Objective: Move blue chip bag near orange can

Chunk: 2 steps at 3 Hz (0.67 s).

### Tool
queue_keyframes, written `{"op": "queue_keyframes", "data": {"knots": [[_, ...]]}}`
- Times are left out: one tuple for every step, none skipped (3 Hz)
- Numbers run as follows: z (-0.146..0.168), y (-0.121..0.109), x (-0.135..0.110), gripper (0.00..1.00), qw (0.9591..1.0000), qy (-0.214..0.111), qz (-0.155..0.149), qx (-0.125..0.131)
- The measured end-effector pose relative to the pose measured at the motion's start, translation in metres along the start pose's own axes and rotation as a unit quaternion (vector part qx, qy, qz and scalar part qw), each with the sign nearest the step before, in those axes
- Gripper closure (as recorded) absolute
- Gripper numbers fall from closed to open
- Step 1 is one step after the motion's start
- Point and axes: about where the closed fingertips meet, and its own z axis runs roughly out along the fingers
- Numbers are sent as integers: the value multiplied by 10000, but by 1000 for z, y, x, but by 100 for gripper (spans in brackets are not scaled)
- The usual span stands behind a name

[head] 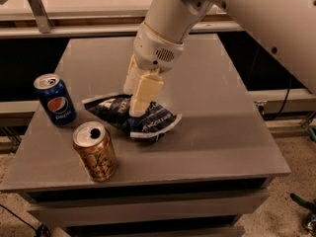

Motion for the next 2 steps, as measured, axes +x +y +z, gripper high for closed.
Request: {"op": "queue_keyframes", "data": {"knots": [[0, -1, -2, 0, 10000, -14, -10, 31], [0, -1, -2, 0, 10000, -14, -10, 32]]}}
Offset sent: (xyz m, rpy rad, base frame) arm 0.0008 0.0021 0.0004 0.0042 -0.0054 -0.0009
